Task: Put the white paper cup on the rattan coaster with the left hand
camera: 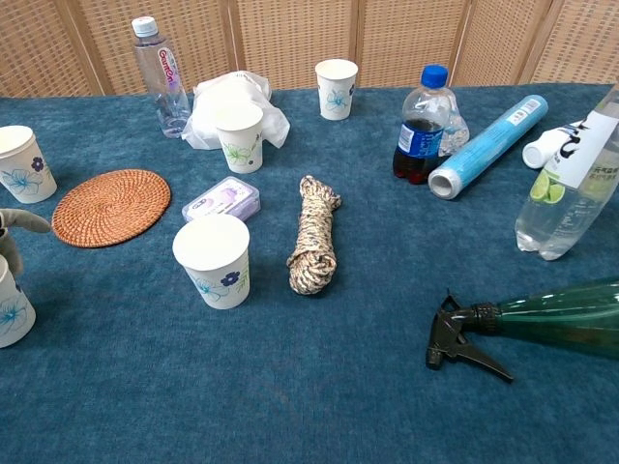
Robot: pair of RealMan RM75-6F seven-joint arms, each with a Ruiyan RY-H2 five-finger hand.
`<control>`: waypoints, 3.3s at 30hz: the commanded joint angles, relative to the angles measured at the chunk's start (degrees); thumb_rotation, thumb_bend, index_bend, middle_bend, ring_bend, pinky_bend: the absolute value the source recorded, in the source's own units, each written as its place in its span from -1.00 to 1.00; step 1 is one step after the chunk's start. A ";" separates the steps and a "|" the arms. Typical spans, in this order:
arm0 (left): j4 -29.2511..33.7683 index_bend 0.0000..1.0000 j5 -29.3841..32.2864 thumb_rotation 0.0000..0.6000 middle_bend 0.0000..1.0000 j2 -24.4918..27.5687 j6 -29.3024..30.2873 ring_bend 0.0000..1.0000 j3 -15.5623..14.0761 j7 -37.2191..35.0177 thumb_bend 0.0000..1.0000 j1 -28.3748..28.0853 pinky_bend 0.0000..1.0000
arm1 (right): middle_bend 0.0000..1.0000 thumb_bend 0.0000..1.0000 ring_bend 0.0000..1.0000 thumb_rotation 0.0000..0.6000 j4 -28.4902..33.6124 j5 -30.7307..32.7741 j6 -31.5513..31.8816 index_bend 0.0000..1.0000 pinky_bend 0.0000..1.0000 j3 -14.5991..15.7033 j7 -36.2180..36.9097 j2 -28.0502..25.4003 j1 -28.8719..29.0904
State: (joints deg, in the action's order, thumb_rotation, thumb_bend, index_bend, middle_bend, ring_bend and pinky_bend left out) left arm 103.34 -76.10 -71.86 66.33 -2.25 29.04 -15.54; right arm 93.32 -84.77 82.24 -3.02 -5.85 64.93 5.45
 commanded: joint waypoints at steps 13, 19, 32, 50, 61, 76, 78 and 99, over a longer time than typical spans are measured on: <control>-0.26 -0.76 1.41 1.00 -0.24 2.45 2.66 -0.09 5.09 -4.60 -0.38 -1.79 0.24 | -0.98 -1.00 -0.89 1.00 -0.05 -0.11 -0.23 -0.83 -0.52 0.18 -0.47 0.22 0.06; -2.65 -0.76 5.51 1.00 -0.24 1.97 1.04 -0.09 8.66 -5.19 -0.39 -4.51 0.24 | -0.98 -1.00 -0.89 1.00 -0.09 0.00 -0.24 -0.83 -0.52 0.14 -0.46 0.25 0.05; -10.62 -0.76 13.37 1.00 -0.26 -3.20 -6.20 -0.10 13.56 -5.87 -0.39 -12.32 0.24 | -0.98 -1.00 -0.89 1.00 -0.46 0.20 -0.49 -0.83 -0.52 0.21 -0.69 0.40 0.07; -18.14 -0.77 21.75 1.00 -0.32 -9.40 -9.48 -0.12 14.95 -3.64 -0.39 -18.80 0.25 | -0.99 -1.00 -0.89 1.00 -1.21 0.83 -1.47 -0.83 -0.52 0.28 -0.42 0.78 0.33; -21.70 -0.82 22.21 1.00 -0.79 -11.90 -9.70 -0.58 13.86 -4.46 -0.40 -20.06 0.08 | -0.99 -1.00 -0.90 1.00 -1.30 1.21 -1.75 -0.83 -0.52 0.25 -0.08 0.75 0.35; -17.89 -1.00 18.44 1.00 -1.00 -9.00 -6.63 -1.00 13.23 -8.18 -0.41 -18.81 -0.56 | -0.99 -1.00 -0.89 1.00 -1.07 1.00 -1.42 -0.83 -0.52 0.24 -0.03 0.60 0.26; -15.51 -1.00 18.09 1.00 -1.00 -7.29 -5.69 -1.00 12.81 -7.89 -0.41 -18.08 -0.65 | -0.99 -1.00 -0.89 1.00 -1.00 0.97 -1.34 -0.83 -0.52 0.24 -0.06 0.56 0.23; 3.39 -1.00 -5.73 1.00 -1.00 12.87 13.76 -1.00 -0.72 -12.12 -0.41 -0.87 -1.00 | -0.99 -1.00 -0.89 1.00 0.54 0.18 -0.45 -0.83 -0.52 0.05 -1.29 0.49 0.27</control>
State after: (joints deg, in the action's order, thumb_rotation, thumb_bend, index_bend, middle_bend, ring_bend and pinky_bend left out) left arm 106.95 -79.54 -60.13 77.47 -1.08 18.28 -18.80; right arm 93.84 -84.59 81.79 -2.97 -7.13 65.42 5.72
